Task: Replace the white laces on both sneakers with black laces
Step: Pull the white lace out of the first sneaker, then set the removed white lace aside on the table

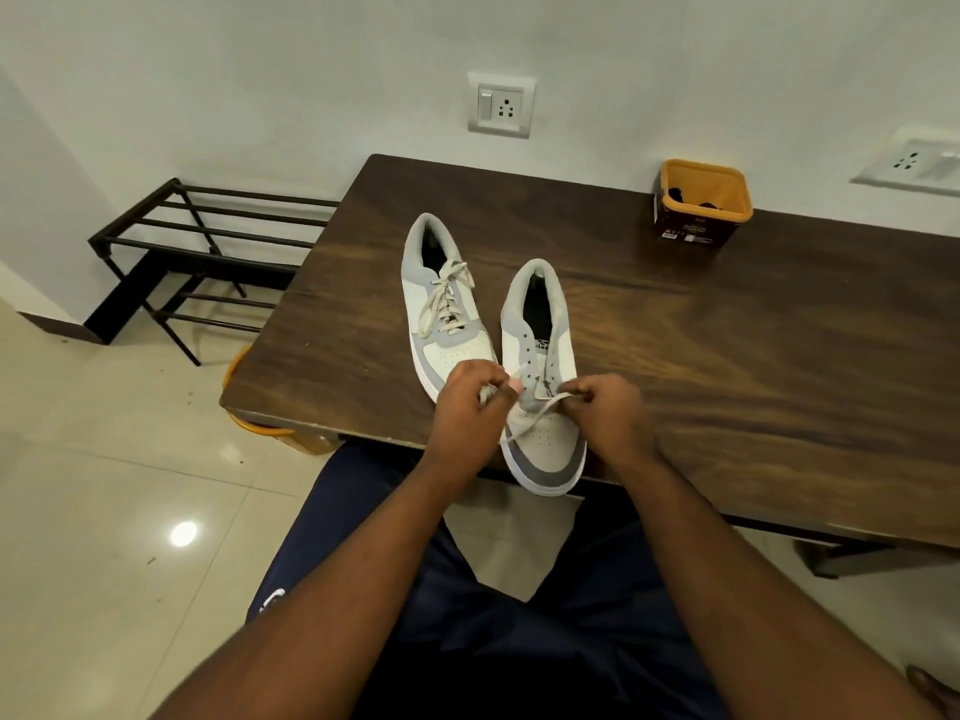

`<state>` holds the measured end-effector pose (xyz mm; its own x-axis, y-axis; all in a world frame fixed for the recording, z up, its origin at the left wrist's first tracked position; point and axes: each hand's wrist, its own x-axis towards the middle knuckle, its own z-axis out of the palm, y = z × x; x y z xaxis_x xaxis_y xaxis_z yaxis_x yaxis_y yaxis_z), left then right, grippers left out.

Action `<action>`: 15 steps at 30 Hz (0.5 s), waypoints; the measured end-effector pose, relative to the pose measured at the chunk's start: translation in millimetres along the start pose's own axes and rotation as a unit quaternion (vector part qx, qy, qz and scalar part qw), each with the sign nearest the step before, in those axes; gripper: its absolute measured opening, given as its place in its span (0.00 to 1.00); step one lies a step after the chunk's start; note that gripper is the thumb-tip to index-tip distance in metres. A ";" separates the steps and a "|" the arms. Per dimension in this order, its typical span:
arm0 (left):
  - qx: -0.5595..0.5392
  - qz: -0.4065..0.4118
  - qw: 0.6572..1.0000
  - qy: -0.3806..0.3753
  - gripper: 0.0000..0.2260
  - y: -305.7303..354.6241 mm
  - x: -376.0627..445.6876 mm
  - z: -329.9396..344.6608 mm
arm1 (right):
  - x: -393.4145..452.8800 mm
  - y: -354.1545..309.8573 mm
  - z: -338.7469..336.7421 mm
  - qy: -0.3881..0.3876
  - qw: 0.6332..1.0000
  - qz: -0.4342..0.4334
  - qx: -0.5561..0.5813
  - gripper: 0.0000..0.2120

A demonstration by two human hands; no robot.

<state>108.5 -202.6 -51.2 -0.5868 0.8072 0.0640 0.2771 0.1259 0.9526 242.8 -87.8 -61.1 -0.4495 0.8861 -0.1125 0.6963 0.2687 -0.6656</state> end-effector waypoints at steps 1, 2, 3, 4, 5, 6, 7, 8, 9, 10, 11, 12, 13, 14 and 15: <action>-0.035 -0.053 0.998 -0.006 0.07 2.2 3.7 -3.7 | 2.0 -9.0 -7.0 -0.015 1.000 -0.005 -0.027 0.05; -0.077 -0.091 0.993 -0.012 0.08 5.4 8.3 -7.9 | 6.6 -22.1 -15.9 -0.034 0.998 -0.014 -0.048 0.03; -0.113 -0.111 0.987 -0.019 0.07 8.4 13.4 -11.1 | 11.4 -37.7 -26.2 -0.054 0.996 -0.027 -0.062 0.03; -0.138 -0.115 0.983 -0.022 0.07 12.4 17.9 -15.2 | 16.5 -56.8 -36.4 -0.072 0.994 -0.039 -0.074 0.04; -0.159 -0.114 0.980 -0.022 0.06 17.6 22.2 -18.4 | 21.9 -77.4 -47.1 -0.085 0.992 -0.053 -0.079 0.04; -0.181 -0.110 0.977 -0.020 0.06 22.7 26.1 -21.0 | 26.9 -98.3 -57.0 -0.094 0.991 -0.068 -0.072 0.03; -0.208 -0.106 0.972 -0.015 0.05 28.2 31.2 -25.6 | 31.1 -120.8 -66.0 -0.104 0.989 -0.084 -0.057 0.02; -0.241 -0.104 0.965 -0.011 0.04 34.8 35.5 -29.9 | 34.5 -140.3 -71.9 -0.115 0.988 -0.096 -0.033 0.02; -0.275 -0.100 0.956 -0.003 0.03 40.3 41.0 -36.1 | 37.8 -159.4 -76.0 -0.126 0.986 -0.107 -0.011 0.02; -0.302 -0.094 0.949 0.006 0.03 45.9 46.2 -42.5 | 40.8 -176.8 -78.8 -0.136 0.984 -0.116 0.009 0.02; -0.318 -0.085 0.944 0.014 0.02 51.1 50.9 -48.5 | 43.0 -191.5 -80.5 -0.145 0.981 -0.126 0.026 0.03; -0.329 -0.072 0.941 0.025 0.03 56.7 55.5 -58.6 | 45.7 -208.6 -80.0 -0.155 0.977 -0.139 0.041 0.04; -0.340 -0.058 0.938 0.032 0.05 61.3 59.7 -65.7 | 47.5 -221.4 -80.0 -0.162 0.974 -0.147 0.055 0.05; -0.350 -0.042 0.935 0.040 0.06 65.7 64.2 -76.0 | 49.8 -235.7 -78.5 -0.167 0.971 -0.157 0.063 0.06; -0.360 -0.028 0.931 0.046 0.06 70.0 67.8 -85.2 | 50.9 -248.1 -76.7 -0.168 0.969 -0.167 0.069 0.06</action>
<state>23.3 -188.2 45.2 -0.6570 0.7539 0.0022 -0.3184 -0.2801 0.9056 90.0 -80.4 154.9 -0.8100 0.5791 -0.0924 0.4098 0.4462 -0.7956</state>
